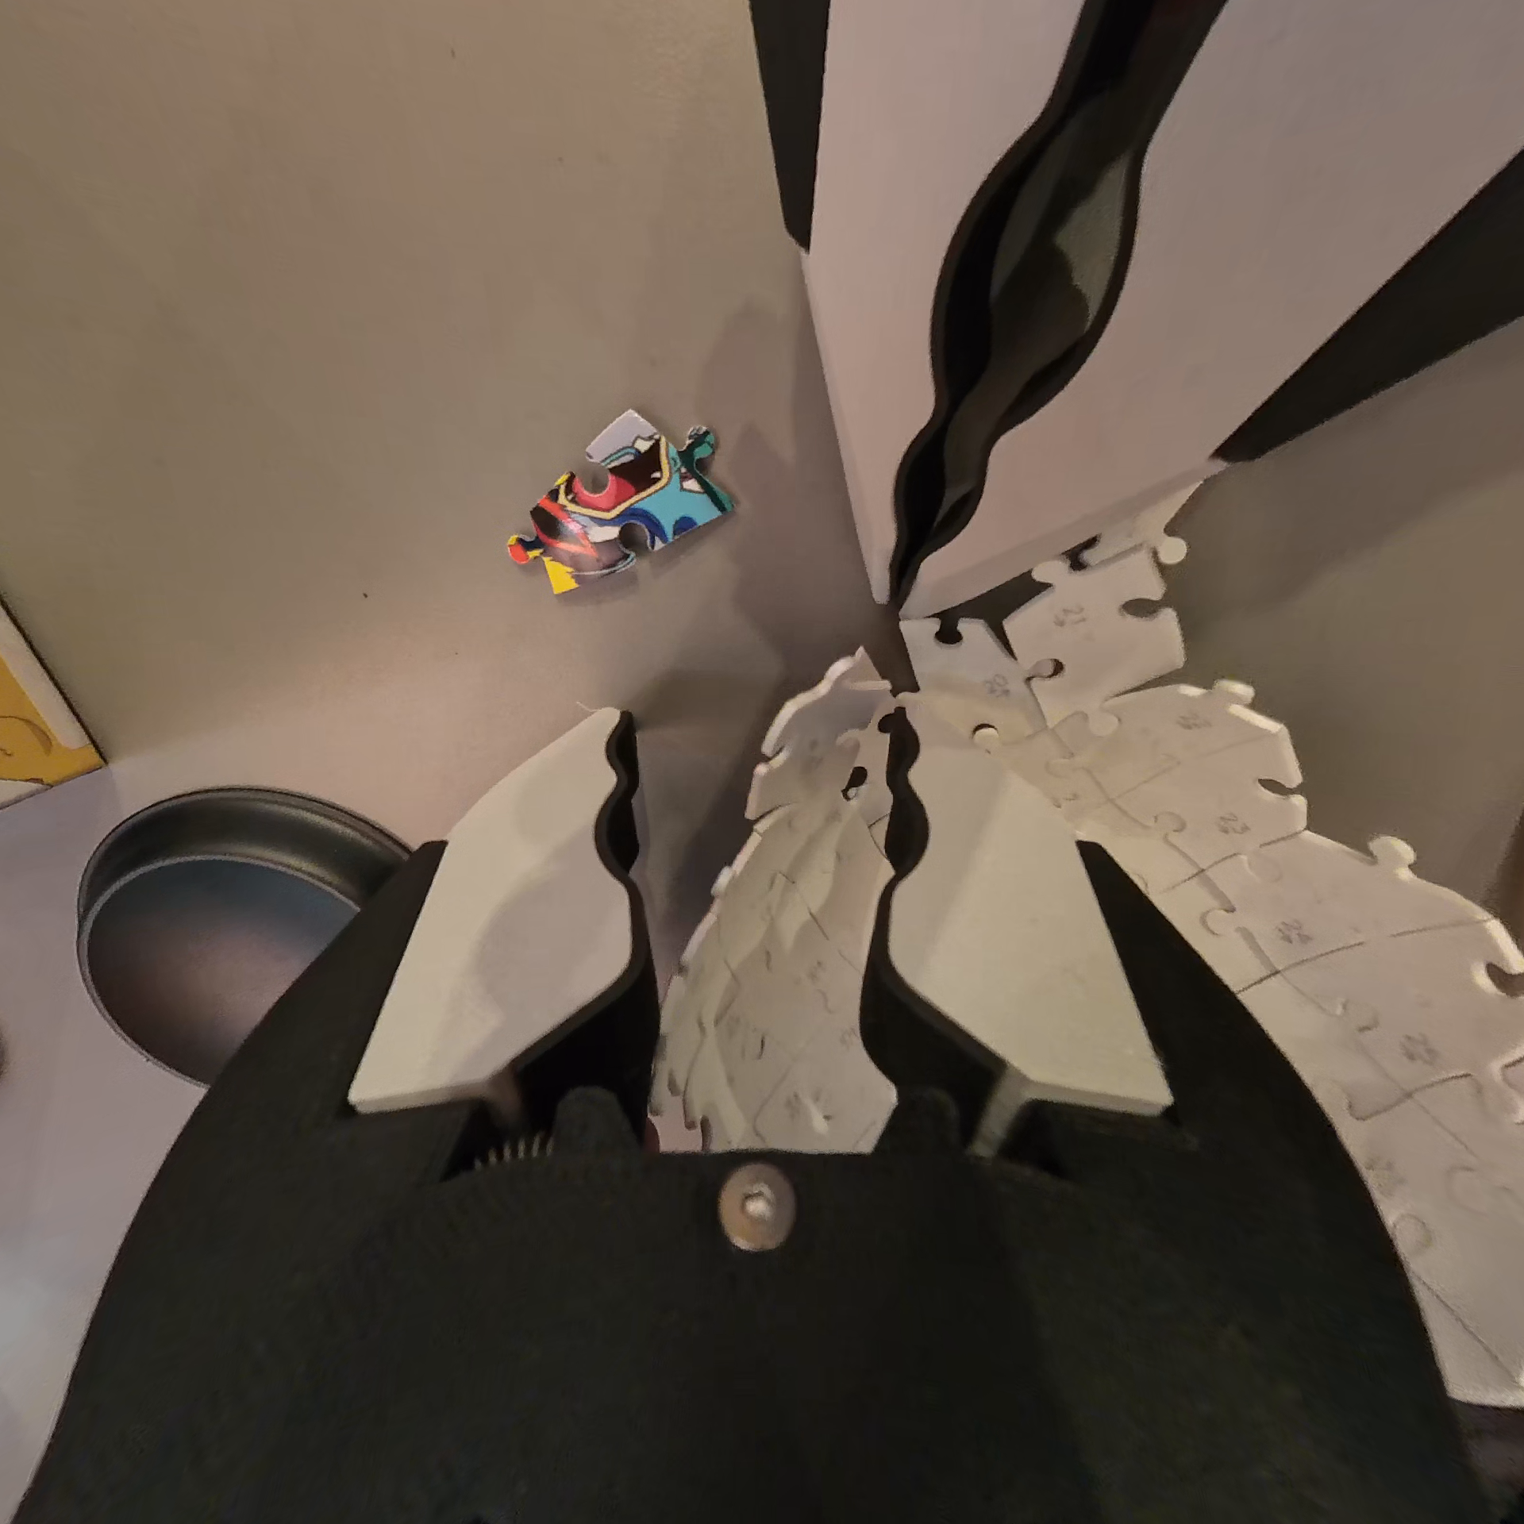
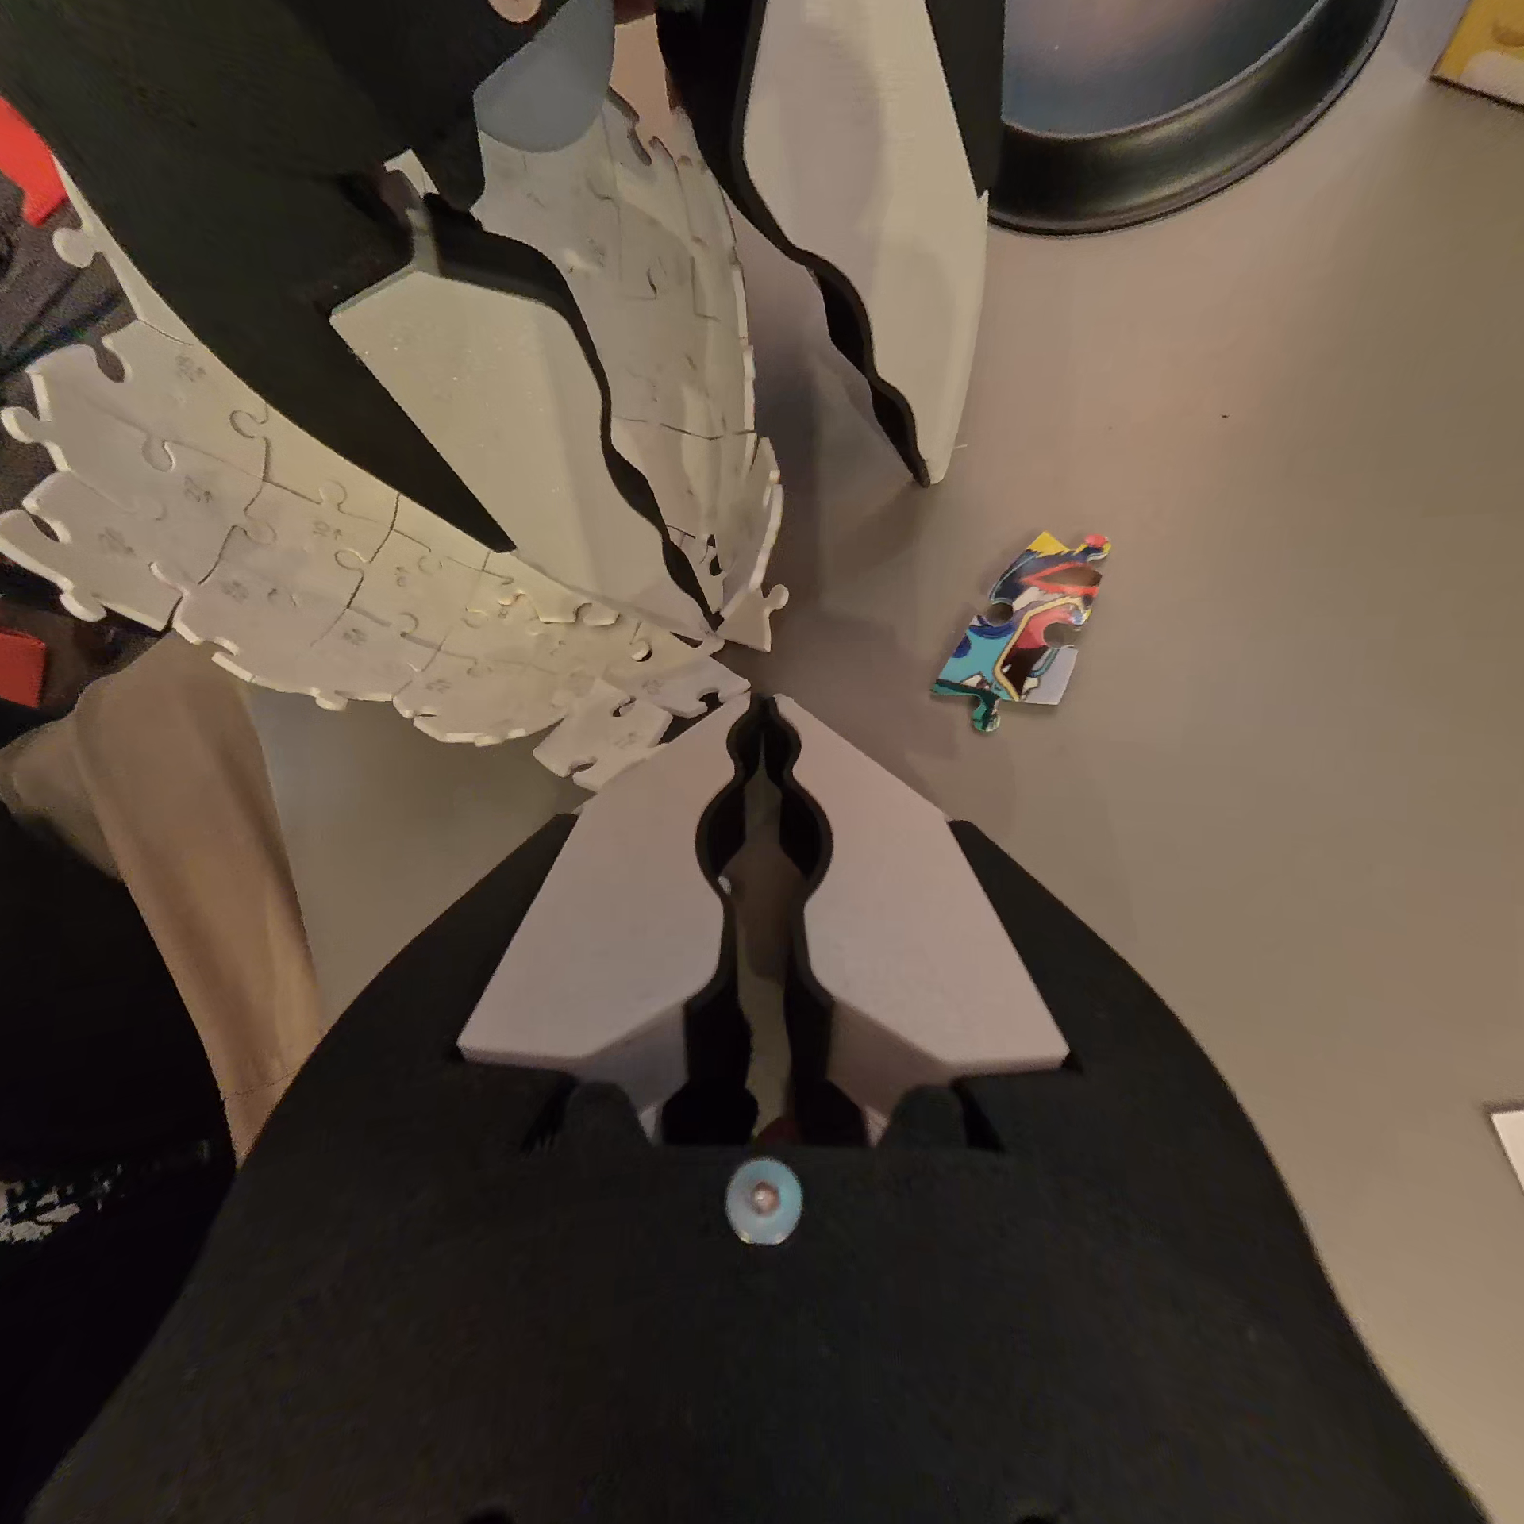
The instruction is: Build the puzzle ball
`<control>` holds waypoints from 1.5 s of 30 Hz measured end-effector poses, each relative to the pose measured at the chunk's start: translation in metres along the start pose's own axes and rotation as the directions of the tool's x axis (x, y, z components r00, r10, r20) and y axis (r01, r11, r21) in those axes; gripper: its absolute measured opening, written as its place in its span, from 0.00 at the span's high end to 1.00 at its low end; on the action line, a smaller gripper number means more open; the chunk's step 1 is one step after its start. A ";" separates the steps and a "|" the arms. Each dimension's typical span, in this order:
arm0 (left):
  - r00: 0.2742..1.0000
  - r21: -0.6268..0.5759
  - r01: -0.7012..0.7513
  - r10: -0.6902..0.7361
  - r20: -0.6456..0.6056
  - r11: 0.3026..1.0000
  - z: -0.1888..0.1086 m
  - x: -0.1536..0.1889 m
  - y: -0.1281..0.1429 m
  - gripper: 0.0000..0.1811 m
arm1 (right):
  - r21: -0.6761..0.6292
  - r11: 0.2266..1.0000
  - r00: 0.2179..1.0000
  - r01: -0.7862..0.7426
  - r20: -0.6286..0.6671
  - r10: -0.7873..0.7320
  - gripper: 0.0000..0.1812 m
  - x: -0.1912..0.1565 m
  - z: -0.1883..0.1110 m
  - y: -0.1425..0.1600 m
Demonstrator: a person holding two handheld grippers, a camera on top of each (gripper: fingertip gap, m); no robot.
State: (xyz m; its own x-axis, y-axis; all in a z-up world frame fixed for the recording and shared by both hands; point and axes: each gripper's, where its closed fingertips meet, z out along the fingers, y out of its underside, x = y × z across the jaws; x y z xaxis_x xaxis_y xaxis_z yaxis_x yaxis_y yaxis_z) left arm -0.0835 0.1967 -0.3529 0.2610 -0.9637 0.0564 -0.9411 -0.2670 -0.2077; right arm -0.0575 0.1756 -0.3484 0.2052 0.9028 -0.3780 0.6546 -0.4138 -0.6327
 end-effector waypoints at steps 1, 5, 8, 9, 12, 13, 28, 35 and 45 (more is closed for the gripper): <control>1.000 0.000 0.001 -0.001 0.000 1.000 0.000 0.000 0.000 0.68 | 0.002 1.000 1.000 0.000 -0.002 0.000 1.00 0.000 0.000 0.000; 1.000 0.010 0.014 -0.014 0.001 1.000 0.000 -0.002 0.001 0.67 | 0.015 1.000 1.000 -0.008 -0.006 0.008 1.00 0.001 0.000 -0.001; 0.999 0.025 0.034 -0.034 0.012 0.999 -0.003 -0.004 0.004 0.68 | 0.015 1.000 1.000 -0.006 -0.009 0.006 1.00 0.002 0.000 -0.001; 0.999 0.032 0.036 -0.036 0.014 0.999 -0.006 -0.005 0.005 0.68 | 0.016 1.000 1.000 -0.006 -0.010 0.006 1.00 0.002 0.000 -0.001; 0.998 0.036 0.046 -0.047 0.038 0.998 -0.012 -0.010 0.009 0.68 | 0.017 1.000 1.000 -0.005 -0.011 0.006 1.00 0.002 0.001 -0.002; 0.998 0.026 0.047 -0.048 0.041 0.999 -0.012 -0.010 0.011 0.68 | 0.017 1.000 1.000 -0.004 -0.011 0.004 1.00 0.002 0.001 -0.002; 0.999 0.033 0.052 -0.053 0.012 0.998 -0.004 -0.005 0.017 0.68 | 0.018 1.000 1.000 0.004 -0.005 -0.004 1.00 -0.001 0.007 -0.006; 0.999 0.052 0.042 -0.043 0.018 0.998 -0.003 -0.004 0.016 0.67 | 0.021 1.000 1.000 0.018 -0.011 -0.018 1.00 -0.001 0.011 -0.011; 0.999 0.079 0.043 -0.045 0.019 0.996 -0.006 -0.004 0.018 0.67 | 0.022 1.000 1.000 0.019 -0.013 -0.018 1.00 0.000 0.011 -0.011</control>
State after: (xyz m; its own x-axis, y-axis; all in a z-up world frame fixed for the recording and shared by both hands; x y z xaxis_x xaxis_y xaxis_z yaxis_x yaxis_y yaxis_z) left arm -0.1028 0.1957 -0.3512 0.3069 -0.9506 0.0472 -0.9090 -0.3075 -0.2814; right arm -0.0725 0.1785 -0.3488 0.2028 0.9117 -0.3572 0.6425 -0.3992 -0.6541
